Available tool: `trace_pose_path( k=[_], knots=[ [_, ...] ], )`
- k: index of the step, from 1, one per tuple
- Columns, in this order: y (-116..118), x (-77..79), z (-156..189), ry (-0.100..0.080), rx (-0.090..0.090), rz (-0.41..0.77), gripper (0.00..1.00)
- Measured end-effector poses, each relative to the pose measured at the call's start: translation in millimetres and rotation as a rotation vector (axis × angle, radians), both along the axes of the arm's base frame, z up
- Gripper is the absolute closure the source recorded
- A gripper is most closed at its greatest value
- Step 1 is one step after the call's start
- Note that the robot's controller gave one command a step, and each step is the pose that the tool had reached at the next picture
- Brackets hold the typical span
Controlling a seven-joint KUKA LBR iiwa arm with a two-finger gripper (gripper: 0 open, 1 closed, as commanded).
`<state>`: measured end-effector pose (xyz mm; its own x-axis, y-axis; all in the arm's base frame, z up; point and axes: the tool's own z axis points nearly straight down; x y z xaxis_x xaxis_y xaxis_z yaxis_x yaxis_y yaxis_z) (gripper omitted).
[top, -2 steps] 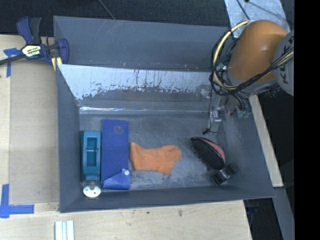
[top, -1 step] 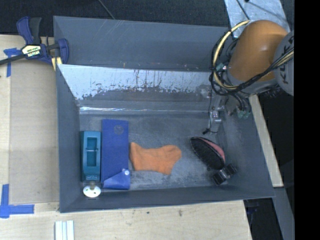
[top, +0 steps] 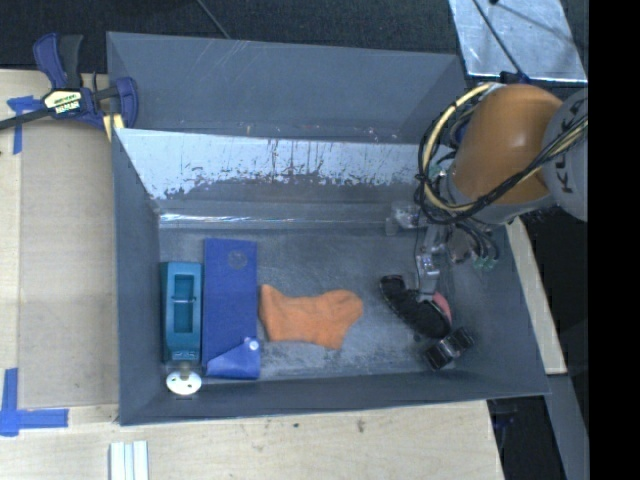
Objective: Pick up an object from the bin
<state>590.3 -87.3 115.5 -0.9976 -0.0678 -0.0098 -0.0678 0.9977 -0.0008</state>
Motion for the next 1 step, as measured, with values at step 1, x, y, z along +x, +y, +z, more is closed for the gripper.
trace_pose_path(
  k=[1],
  knots=[
    [-22.2,-22.5,-16.9,-0.020,0.012,0.007,0.00]
  ],
)
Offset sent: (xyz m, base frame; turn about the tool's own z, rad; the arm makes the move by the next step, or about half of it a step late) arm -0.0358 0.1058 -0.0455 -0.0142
